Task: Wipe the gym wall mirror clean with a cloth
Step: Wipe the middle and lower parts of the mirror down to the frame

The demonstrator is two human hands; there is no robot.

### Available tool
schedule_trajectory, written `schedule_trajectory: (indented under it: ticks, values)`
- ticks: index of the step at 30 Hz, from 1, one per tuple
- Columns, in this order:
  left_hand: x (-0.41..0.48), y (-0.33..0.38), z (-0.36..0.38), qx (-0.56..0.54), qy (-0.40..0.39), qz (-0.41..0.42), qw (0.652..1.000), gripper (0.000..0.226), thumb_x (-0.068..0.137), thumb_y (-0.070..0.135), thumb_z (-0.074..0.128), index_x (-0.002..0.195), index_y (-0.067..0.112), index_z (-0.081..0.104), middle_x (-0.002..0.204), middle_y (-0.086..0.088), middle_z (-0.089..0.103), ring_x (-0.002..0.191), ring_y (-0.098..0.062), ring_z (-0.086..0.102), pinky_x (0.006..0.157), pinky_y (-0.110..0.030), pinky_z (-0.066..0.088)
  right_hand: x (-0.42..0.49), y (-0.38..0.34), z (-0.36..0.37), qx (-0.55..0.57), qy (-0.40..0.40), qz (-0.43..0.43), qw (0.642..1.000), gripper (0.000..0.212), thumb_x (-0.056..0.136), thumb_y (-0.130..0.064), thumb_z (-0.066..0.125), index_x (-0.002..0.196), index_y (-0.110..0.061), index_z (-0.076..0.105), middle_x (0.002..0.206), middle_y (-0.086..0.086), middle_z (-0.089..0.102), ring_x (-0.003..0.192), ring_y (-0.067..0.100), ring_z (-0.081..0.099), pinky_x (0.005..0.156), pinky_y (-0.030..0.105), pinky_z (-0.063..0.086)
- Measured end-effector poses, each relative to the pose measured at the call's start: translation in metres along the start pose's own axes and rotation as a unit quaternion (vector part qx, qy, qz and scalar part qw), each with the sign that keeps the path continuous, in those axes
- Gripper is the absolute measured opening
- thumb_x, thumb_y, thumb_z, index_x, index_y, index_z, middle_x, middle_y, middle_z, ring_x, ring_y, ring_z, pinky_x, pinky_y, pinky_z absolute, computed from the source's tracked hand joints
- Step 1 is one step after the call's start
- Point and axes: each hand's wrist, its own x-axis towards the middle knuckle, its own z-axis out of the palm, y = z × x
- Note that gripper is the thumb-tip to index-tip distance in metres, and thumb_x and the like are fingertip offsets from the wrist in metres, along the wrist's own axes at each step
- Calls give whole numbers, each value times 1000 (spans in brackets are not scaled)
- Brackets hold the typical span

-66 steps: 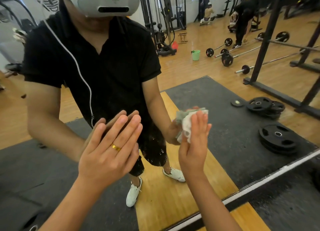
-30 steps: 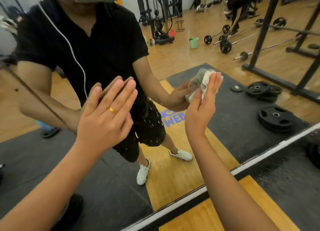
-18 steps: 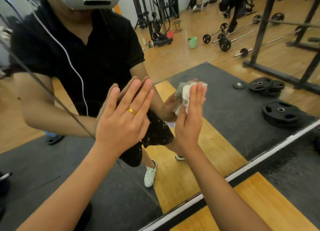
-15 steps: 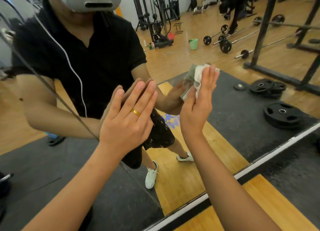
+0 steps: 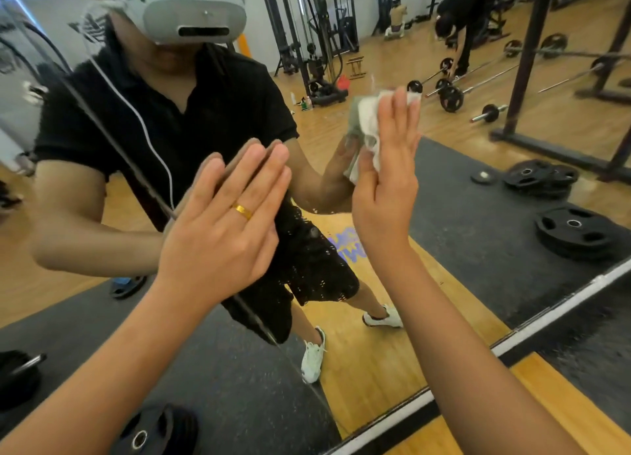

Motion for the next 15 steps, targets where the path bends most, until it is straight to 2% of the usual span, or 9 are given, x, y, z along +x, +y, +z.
schedule_trajectory:
  ticks: [3,7,9,11,15]
  values:
    - [-1,2,2,16,9,1,1000,57,105,20,42,159,1,34,167,-16,28,155,-34,26,127,-51,15,-8,-6,10,1,18,-3,1000,50,107,-2,42,156,1,32,167,18,23,158,27,8,130,41,6]
    - [-2,1,3,17,23,-8,1000,54,106,14,40,158,1,36,165,-16,32,153,-33,30,124,-53,21,-112,4,35,-21,-88,-49,995,53,112,-21,27,163,-18,17,171,-6,5,159,24,2,129,45,3]
    - [-1,2,3,19,32,-8,999,52,106,12,38,157,1,37,164,-15,34,152,-33,32,123,-53,22,-157,12,41,-48,-126,-63,989,55,112,-22,24,165,-28,10,172,-11,3,160,22,3,129,43,3]
    - [0,2,3,19,33,-8,999,52,107,12,37,158,2,36,164,-15,34,152,-33,31,124,-52,21,-163,15,41,-66,-126,-64,988,59,110,-17,28,165,-28,9,172,-12,4,160,21,5,129,43,4]
    - [0,5,5,13,32,-13,999,51,107,11,37,157,2,38,164,-15,35,152,-32,32,125,-50,19,-114,-1,45,-22,-41,-5,999,52,108,-11,36,159,-11,23,169,-10,10,159,17,1,129,43,4]
